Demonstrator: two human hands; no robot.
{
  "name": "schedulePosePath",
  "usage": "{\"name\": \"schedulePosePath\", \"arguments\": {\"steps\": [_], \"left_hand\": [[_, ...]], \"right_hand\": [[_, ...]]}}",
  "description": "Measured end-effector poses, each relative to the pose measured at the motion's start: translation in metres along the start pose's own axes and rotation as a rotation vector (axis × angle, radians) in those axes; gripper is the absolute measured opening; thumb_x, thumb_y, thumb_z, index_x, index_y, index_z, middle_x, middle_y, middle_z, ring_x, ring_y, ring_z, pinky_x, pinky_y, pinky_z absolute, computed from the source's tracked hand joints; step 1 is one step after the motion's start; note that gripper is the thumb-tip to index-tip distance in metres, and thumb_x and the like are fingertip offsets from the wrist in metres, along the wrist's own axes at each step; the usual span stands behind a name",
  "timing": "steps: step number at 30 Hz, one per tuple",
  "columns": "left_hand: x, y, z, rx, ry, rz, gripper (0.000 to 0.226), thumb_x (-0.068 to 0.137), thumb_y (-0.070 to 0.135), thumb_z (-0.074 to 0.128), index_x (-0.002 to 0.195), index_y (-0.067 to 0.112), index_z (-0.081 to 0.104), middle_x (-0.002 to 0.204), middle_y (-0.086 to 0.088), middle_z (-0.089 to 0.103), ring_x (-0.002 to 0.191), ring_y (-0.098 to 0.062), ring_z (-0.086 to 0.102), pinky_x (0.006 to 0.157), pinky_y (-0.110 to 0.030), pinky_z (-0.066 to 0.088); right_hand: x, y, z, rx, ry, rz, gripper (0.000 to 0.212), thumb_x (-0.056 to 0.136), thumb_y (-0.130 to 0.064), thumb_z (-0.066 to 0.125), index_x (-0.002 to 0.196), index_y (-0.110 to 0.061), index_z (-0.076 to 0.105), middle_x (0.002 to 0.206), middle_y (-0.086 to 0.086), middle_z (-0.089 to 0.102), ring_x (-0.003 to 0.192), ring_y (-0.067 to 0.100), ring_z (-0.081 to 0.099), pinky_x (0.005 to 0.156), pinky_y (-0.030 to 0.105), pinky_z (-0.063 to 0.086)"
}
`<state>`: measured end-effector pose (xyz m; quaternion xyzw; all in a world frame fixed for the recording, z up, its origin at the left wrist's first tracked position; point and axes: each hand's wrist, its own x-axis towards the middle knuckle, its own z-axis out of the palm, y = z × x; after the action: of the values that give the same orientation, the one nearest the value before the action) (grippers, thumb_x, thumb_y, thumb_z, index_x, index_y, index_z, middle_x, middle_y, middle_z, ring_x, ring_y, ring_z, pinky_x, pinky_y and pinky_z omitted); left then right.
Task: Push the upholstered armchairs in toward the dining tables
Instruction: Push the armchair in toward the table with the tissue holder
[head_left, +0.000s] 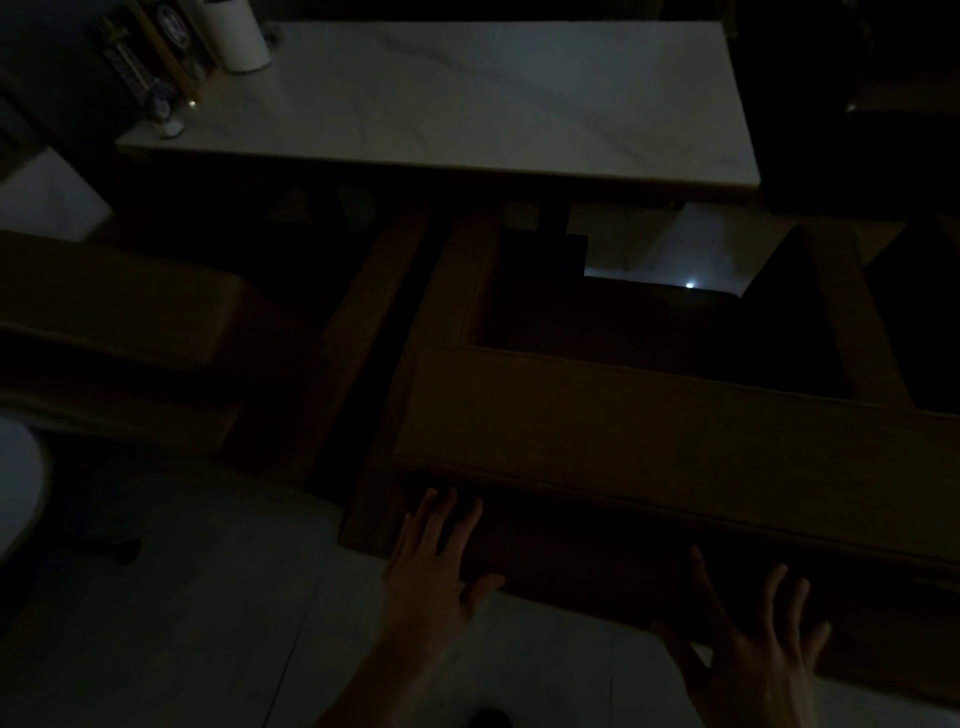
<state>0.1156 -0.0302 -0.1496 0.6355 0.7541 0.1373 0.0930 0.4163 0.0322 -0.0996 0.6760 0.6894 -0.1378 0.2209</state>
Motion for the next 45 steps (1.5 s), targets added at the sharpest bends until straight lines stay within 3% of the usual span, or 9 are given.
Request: {"name": "schedulePosePath", "arguments": {"steps": [3,7,12,19,25,32,38,42,45], "left_hand": [[0.021,-0.006,-0.002,0.010,0.015,0.001,0.075,0.085,0.072,0.042,0.147,0.030,0.042,0.153,-0.003,0.041,0.144,-0.026,0.026,0.109,-0.053,0.038],[0.048,-0.011,-0.004,0.006,0.006,-0.011,0.077,0.086,0.071,0.040,0.150,0.029,0.037,0.156,-0.005,0.036,0.147,-0.028,0.022,0.115,-0.052,0.030],[0.057,-0.010,0.001,0.015,0.019,-0.005,0.077,0.086,0.071,0.044,0.149,0.028,0.039,0.154,-0.006,0.039,0.147,-0.028,0.023,0.115,-0.051,0.031],[0.047,-0.005,-0.002,0.013,0.012,-0.023,0.078,0.086,0.072,0.037,0.151,0.029,0.033,0.157,-0.005,0.033,0.149,-0.026,0.017,0.118,-0.051,0.025],[0.044,-0.009,-0.002,-0.058,-0.001,0.010,0.076,0.087,0.067,0.046,0.151,0.028,0.035,0.157,-0.006,0.033,0.150,-0.027,0.014,0.118,-0.050,0.022],[0.050,-0.010,-0.002,-0.060,0.000,0.005,0.075,0.084,0.066,0.051,0.148,0.030,0.039,0.156,-0.004,0.035,0.149,-0.026,0.015,0.117,-0.048,0.020],[0.051,-0.005,-0.005,-0.067,-0.047,-0.030,0.077,0.081,0.059,0.067,0.148,0.031,0.040,0.157,-0.003,0.035,0.149,-0.026,0.016,0.118,-0.049,0.023],[0.055,-0.005,-0.003,-0.071,-0.026,-0.040,0.080,0.073,0.056,0.077,0.142,0.029,0.048,0.150,-0.005,0.045,0.145,-0.030,0.028,0.112,-0.052,0.035],[0.056,-0.010,0.003,-0.087,-0.029,-0.046,0.080,0.074,0.055,0.076,0.144,0.031,0.046,0.154,-0.004,0.040,0.148,-0.025,0.019,0.117,-0.047,0.024]], "right_hand": [[0.012,-0.006,0.002,0.073,0.090,-0.013,0.092,0.074,-0.091,0.015,0.141,-0.050,-0.034,0.160,0.026,-0.019,0.147,0.048,-0.013,0.119,0.065,0.013],[0.030,-0.010,0.001,0.174,0.179,-0.060,0.084,0.079,-0.085,0.019,0.147,-0.053,-0.018,0.161,0.026,-0.013,0.147,0.046,-0.016,0.117,0.065,0.004],[0.040,-0.004,0.003,0.200,0.272,-0.088,0.084,0.081,-0.079,0.036,0.152,-0.052,0.003,0.161,0.030,0.004,0.148,0.047,-0.004,0.115,0.069,0.012],[0.028,-0.004,0.003,0.184,0.275,-0.068,0.084,0.082,-0.081,0.029,0.152,-0.052,-0.006,0.162,0.029,0.002,0.149,0.045,-0.006,0.117,0.066,0.012],[0.023,-0.006,0.001,0.176,0.254,-0.054,0.083,0.083,-0.078,0.036,0.153,-0.051,0.000,0.160,0.031,0.007,0.149,0.047,-0.002,0.115,0.068,0.015],[0.028,-0.009,-0.003,0.077,0.193,-0.014,0.084,0.078,-0.086,0.013,0.147,-0.052,-0.022,0.162,0.027,-0.006,0.148,0.046,-0.008,0.118,0.064,0.013],[0.021,-0.009,-0.008,0.086,0.175,-0.003,0.083,0.077,-0.086,0.012,0.146,-0.053,-0.020,0.162,0.026,-0.008,0.149,0.045,-0.010,0.119,0.063,0.014],[0.026,-0.010,-0.009,0.075,0.131,0.015,0.085,0.074,-0.088,0.006,0.143,-0.053,-0.029,0.161,0.024,-0.015,0.148,0.045,-0.013,0.119,0.062,0.010],[0.030,-0.012,-0.012,0.048,0.067,0.013,0.084,0.075,-0.088,0.006,0.141,-0.052,-0.033,0.160,0.024,-0.021,0.148,0.046,-0.015,0.120,0.063,0.009]]}}
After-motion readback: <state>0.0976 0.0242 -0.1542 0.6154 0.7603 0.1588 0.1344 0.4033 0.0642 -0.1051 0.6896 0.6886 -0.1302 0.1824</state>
